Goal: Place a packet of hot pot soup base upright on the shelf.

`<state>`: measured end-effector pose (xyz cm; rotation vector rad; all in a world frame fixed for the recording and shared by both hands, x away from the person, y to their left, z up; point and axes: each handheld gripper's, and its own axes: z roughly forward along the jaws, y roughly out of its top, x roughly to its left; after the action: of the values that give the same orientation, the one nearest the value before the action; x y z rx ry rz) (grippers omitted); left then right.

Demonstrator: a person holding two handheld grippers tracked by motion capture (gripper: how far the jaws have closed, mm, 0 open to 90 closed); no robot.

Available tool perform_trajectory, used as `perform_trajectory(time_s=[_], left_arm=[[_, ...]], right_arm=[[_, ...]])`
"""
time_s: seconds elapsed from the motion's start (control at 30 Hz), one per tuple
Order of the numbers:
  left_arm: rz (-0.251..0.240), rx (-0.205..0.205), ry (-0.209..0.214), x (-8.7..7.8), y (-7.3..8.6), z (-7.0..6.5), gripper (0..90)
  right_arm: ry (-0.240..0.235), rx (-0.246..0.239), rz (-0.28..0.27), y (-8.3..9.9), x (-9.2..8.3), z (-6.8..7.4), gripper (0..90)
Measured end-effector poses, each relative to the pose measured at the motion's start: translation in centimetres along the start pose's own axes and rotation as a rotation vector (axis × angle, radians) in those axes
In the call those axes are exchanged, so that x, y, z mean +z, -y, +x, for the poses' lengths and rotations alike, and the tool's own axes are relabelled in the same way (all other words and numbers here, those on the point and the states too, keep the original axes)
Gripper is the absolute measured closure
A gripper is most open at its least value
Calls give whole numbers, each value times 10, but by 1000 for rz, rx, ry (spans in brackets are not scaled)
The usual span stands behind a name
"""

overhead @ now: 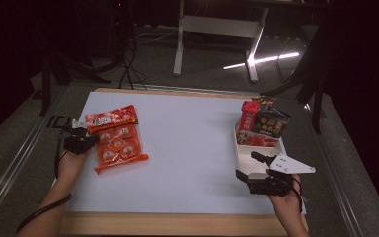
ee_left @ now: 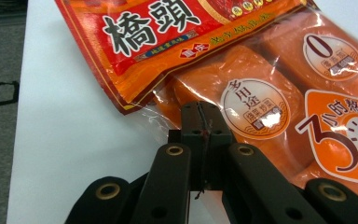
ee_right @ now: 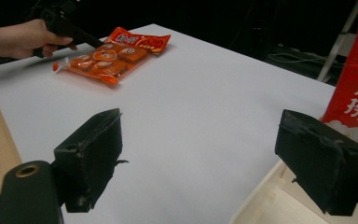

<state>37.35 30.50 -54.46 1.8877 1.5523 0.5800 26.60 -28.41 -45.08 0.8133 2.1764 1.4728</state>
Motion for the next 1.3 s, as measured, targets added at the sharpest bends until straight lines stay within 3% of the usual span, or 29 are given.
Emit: perform_trajectory(time_s=[0.37,0.4,0.43,0.77,0.8,1.0,1.13,1.3], left_arm=[[11,38,49,5,-6,-18,900],[21,58,84,7,-10,-27,900],[25,66,94,8,-11,-30,900],[35,82,143,14,-17,-48,900],[37,97,159,16,-19,-58,900],[41,119,195,22,-25,-77,900],[47,162,227,25,-29,-101,900],[66,195,243,27,-33,-115,900]], right_arm=[[-5,2,-4,0,-1,0,147],[-7,7,-6,0,-1,-1,148],[-8,8,-7,0,-1,-1,149],[-3,6,-7,0,-5,0,148],[-1,9,-6,1,-6,0,148],[-4,7,-6,1,-6,0,148],[-6,4,-9,1,-6,0,149],[-7,11,-7,2,-7,0,149]])
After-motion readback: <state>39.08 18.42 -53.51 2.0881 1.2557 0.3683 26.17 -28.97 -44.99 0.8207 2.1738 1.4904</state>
